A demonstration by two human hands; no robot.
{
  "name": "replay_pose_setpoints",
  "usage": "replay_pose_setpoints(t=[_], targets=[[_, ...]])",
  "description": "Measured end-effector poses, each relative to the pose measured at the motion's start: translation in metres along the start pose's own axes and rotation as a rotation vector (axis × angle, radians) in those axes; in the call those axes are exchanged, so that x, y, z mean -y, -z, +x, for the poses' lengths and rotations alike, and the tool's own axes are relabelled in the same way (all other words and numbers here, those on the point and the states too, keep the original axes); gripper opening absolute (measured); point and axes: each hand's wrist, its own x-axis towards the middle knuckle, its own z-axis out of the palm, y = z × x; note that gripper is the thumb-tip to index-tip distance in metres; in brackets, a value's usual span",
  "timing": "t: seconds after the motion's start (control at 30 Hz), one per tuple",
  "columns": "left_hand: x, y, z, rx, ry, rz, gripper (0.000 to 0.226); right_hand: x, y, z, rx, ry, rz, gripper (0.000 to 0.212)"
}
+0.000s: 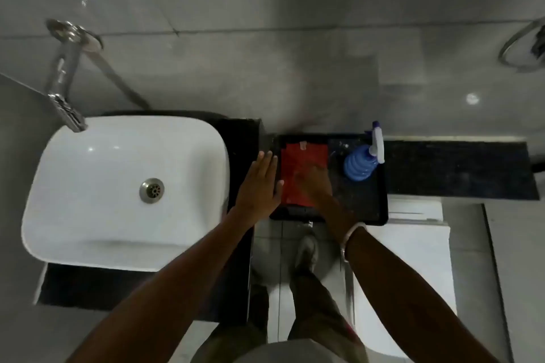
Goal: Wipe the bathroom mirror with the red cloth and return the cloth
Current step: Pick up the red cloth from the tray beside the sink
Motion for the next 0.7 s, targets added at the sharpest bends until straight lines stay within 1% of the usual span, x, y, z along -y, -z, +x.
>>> replay_pose_setpoints(t=[0.03, 0.13, 0.17, 0.2, 0.27, 0.33, 0.4, 0.47, 0.5, 0.53, 0.57, 0.6, 0.63, 0.67, 0.7], targets=[[0.002, -0.011, 0.005, 0.006, 0.02, 0.01, 0.066, -0.002, -0.014, 0.012, 0.019, -0.022, -0.056, 0.056], [0.006, -0.025, 0.008, -0.016, 0.035, 0.003, 0.061, 0.004, -0.049, 0.027, 0.106, -0.132, -0.207, 0.094], [0.007, -0.028, 0.01, -0.013, 0.027, -0.012, 0.06, 0.005, -0.061, 0.031, 0.113, -0.152, -0.246, 0.102], [0.008, -0.031, 0.011, -0.006, 0.026, -0.037, 0.06, 0.003, -0.072, 0.034, 0.11, -0.164, -0.284, 0.105], [0.011, -0.03, 0.014, -0.024, 0.022, -0.076, 0.059, 0.002, -0.08, 0.037, 0.06, -0.166, -0.331, 0.102], [0.012, -0.029, 0.014, -0.019, 0.034, -0.119, 0.059, 0.006, -0.081, 0.038, 0.069, -0.168, -0.38, 0.097], [0.007, -0.023, 0.013, -0.017, 0.051, -0.215, 0.059, 0.009, -0.074, 0.037, 0.094, -0.183, -0.382, 0.097], [0.003, -0.014, 0.014, 0.004, 0.135, -0.379, 0.058, 0.011, -0.055, 0.04, 0.117, -0.189, -0.296, 0.089], [0.001, -0.007, 0.014, 0.015, 0.183, -0.49, 0.057, 0.011, -0.041, 0.04, 0.13, -0.184, -0.196, 0.083], [-0.002, 0.002, 0.014, 0.008, 0.221, -0.609, 0.054, 0.014, -0.024, 0.039, 0.157, -0.184, -0.067, 0.074], [-0.004, 0.009, 0.012, -0.012, 0.256, -0.706, 0.051, 0.019, -0.007, 0.034, 0.182, -0.195, 0.098, 0.059], [-0.005, 0.017, 0.01, -0.033, 0.296, -0.802, 0.048, 0.025, 0.009, 0.026, 0.201, -0.232, 0.296, 0.045], [-0.007, 0.027, 0.008, -0.054, 0.34, -0.89, 0.045, 0.033, 0.023, 0.016, 0.214, -0.266, 0.499, 0.038], [-0.007, 0.036, 0.005, -0.087, 0.383, -0.972, 0.043, 0.044, 0.037, 0.004, 0.219, -0.266, 0.613, 0.037], [-0.007, 0.048, 0.001, -0.134, 0.415, -1.045, 0.042, 0.059, 0.05, -0.009, 0.226, -0.219, 0.639, 0.039]])
